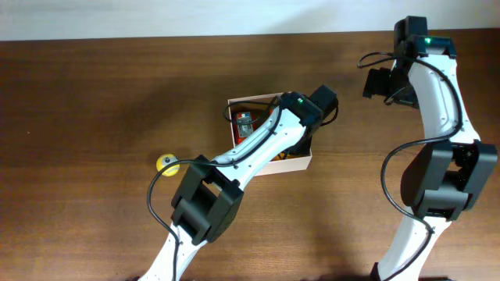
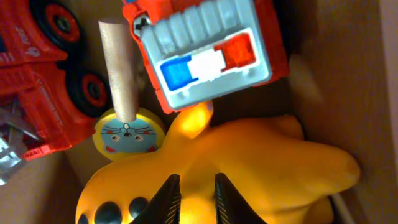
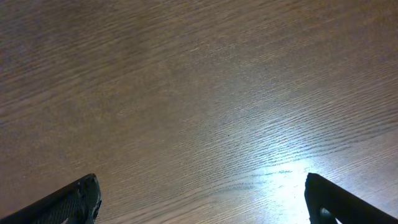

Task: Pack container
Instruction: 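Lower the orange toy into the box and open the left gripper, then raise the left gripper and move it to the yellow ball, then lower the left gripper and grasp the yellow face ball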

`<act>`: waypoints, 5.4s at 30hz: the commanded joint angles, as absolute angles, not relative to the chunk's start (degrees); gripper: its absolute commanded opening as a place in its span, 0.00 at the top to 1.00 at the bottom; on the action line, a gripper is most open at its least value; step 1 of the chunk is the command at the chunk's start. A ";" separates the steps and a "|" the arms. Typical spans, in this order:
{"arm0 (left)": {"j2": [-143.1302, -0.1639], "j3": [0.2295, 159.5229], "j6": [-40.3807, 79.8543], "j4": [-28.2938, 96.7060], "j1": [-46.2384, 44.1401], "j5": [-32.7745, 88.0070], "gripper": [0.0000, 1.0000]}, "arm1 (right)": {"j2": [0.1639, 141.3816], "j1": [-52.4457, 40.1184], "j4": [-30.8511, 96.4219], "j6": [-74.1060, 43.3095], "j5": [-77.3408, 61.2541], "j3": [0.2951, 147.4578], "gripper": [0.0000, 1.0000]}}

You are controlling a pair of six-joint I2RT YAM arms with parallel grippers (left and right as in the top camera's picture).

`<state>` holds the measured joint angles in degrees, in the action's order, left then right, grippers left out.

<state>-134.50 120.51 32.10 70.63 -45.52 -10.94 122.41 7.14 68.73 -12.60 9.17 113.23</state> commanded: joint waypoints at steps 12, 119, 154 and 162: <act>-134.87 128.11 31.14 73.80 -43.20 -10.35 0.82 | 122.26 7.16 68.58 -12.47 9.52 113.08 0.01; -100.38 62.70 3.11 43.40 -6.09 -4.51 0.22 | 122.26 7.16 68.58 -12.47 9.50 113.08 0.01; -100.40 61.04 3.16 41.93 -6.11 -3.16 0.57 | 122.26 7.16 68.55 -12.47 9.50 113.08 0.01; -100.40 61.06 3.20 41.50 -6.11 -3.18 0.69 | 122.23 7.16 68.58 -12.47 9.52 113.08 0.01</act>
<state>-100.92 61.58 3.62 41.95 -6.20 -3.62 122.41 7.14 68.71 -12.62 9.17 113.23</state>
